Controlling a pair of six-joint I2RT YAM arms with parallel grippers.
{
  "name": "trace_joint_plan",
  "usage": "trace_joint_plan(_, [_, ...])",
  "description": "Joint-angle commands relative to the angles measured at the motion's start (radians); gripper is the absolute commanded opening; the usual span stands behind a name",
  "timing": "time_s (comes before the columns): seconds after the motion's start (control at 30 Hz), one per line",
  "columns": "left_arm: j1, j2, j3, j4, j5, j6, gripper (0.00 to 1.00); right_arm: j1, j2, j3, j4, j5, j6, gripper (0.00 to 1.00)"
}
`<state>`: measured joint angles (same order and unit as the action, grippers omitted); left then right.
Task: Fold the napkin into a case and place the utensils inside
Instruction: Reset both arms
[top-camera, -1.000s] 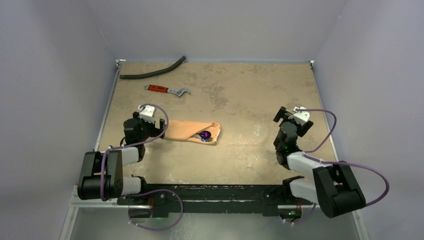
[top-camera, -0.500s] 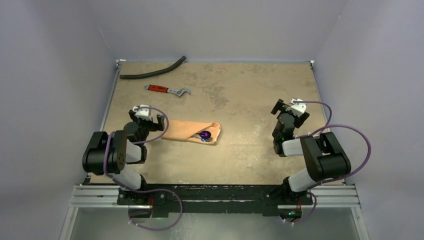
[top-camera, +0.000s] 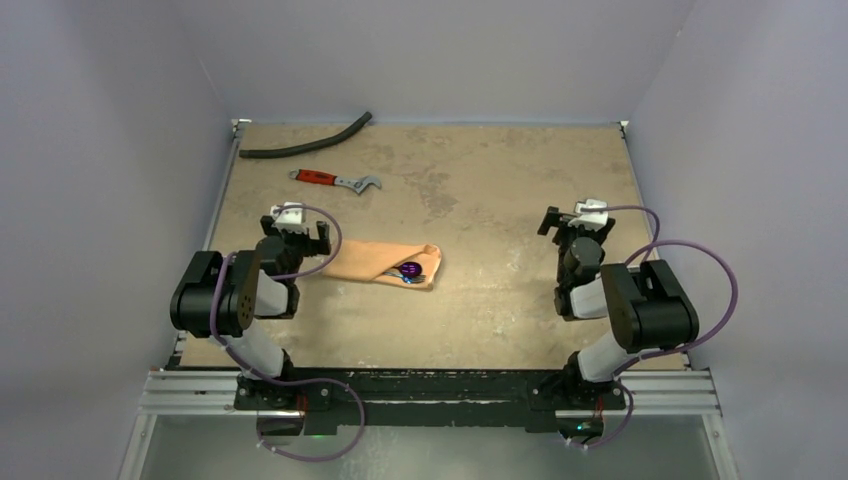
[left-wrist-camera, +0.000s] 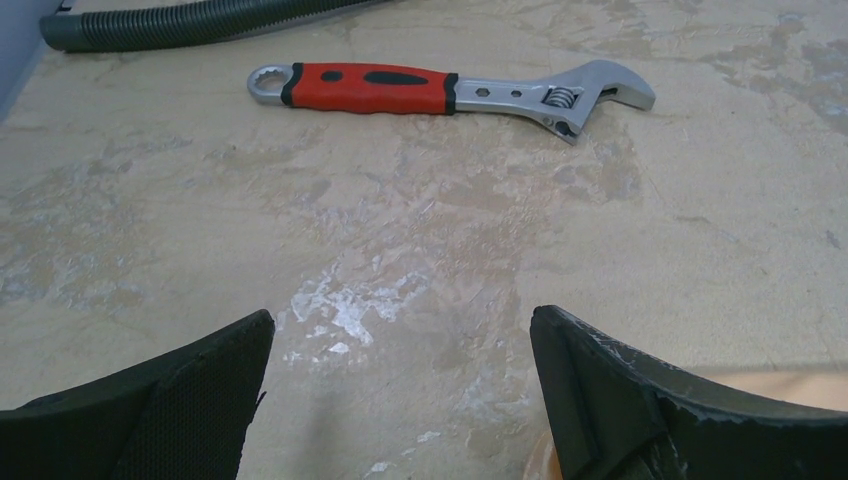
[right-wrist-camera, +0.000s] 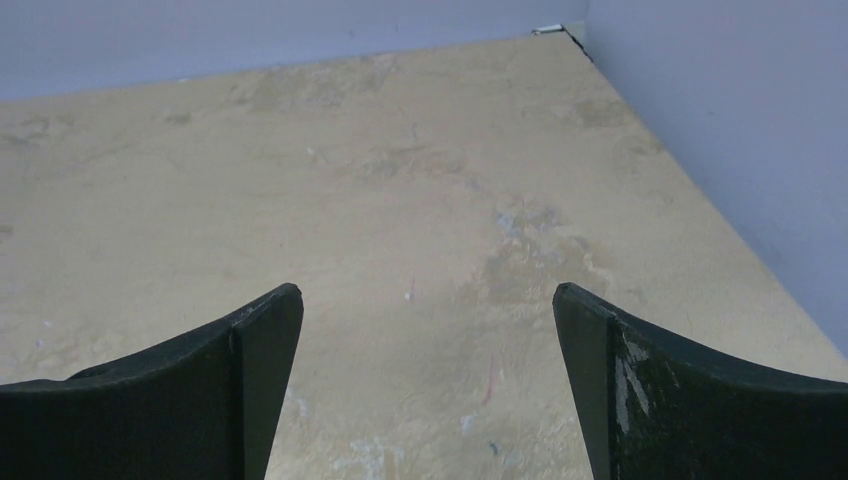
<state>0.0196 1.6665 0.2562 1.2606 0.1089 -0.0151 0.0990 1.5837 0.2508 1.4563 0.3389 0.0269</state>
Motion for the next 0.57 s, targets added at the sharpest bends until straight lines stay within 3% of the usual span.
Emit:
trace_joint_plan(0.0, [-0.004, -0.017, 0.014, -0.003, -0.048, -0.008, 0.99, -0.025, -0.029, 0.020, 0.067, -0.081, 0.006, 0.98])
trace_joint_plan(0.53, [-0.012, -0.014, 0.019, -0.012, -0.089, -0.001, 0.98, -0.025, -0.016, 0.013, 0.109, -0.078, -0.003, 0.98])
